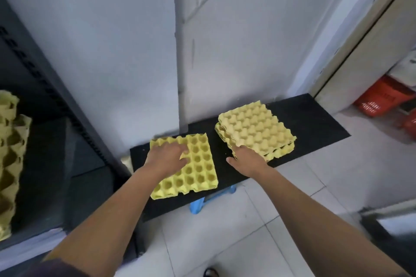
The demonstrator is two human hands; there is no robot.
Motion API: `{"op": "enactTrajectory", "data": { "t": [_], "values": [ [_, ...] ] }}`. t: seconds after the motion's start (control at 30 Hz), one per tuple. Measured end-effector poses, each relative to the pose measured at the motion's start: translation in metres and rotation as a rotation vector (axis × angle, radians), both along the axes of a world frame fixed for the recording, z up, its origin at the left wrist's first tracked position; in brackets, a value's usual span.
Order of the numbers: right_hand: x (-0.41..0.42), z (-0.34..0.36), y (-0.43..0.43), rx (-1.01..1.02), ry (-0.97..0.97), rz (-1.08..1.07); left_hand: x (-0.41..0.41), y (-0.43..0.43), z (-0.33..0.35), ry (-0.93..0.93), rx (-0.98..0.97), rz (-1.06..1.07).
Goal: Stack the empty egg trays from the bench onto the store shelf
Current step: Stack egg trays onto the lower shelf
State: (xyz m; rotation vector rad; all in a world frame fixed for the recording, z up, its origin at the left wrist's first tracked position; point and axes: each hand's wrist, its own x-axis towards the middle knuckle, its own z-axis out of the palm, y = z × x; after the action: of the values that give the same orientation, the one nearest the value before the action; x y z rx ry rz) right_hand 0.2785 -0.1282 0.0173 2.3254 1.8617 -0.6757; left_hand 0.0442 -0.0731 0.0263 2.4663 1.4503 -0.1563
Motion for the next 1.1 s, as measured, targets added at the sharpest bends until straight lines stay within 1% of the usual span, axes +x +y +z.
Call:
{"op": "enactTrajectory", "data": {
  "t": [0.17, 0.27, 0.37, 0.5, 0.57, 0.63, 0.7, 0.77, 0.83, 0.9, 0.97, 1.1],
  "values": [
    [0.009, -0.063, 0.026, -0.078, 0.105, 0.002, 0.001, 0.007, -0.063, 0.067, -0.038, 0.129],
    [0.006, -0.105, 0.039, -0.112, 0.16, -0.018, -0.003, 0.012, -0.105, 0.077, -0.061, 0.205],
    [0.003, -0.158, 0.054, -0.125, 0.208, -0.074, -0.011, 0.021, -0.159, 0.054, -0.09, 0.293],
    [-0.004, -0.23, 0.072, -0.142, 0.2, -0.145, -0.022, 0.031, -0.234, -0.001, -0.171, 0.421],
    [-0.009, -0.261, 0.082, -0.134, 0.199, -0.2, -0.027, 0.04, -0.268, -0.031, -0.192, 0.526],
    [-0.014, -0.284, 0.091, -0.117, 0.237, -0.296, -0.028, 0.05, -0.292, -0.071, -0.208, 0.668],
    [-0.017, -0.302, 0.097, -0.116, 0.273, -0.39, -0.029, 0.059, -0.309, -0.169, -0.27, 0.86],
    [-0.015, -0.313, 0.101, -0.111, 0.278, -0.462, -0.029, 0.066, -0.319, -0.334, -0.367, 1.067],
    [-0.012, -0.318, 0.103, -0.093, 0.306, -0.538, -0.03, 0.07, -0.325, -0.467, -0.454, 1.207],
    [-0.008, -0.32, 0.104, -0.085, 0.298, -0.556, -0.033, 0.071, -0.329, -0.537, -0.485, 1.268],
    [-0.007, -0.318, 0.105, -0.069, 0.239, -0.534, -0.035, 0.072, -0.329, -0.579, -0.489, 1.286],
    [-0.008, -0.309, 0.103, 0.021, 0.163, -0.506, -0.036, 0.075, -0.319, -0.572, -0.496, 1.242]
  ]
}}
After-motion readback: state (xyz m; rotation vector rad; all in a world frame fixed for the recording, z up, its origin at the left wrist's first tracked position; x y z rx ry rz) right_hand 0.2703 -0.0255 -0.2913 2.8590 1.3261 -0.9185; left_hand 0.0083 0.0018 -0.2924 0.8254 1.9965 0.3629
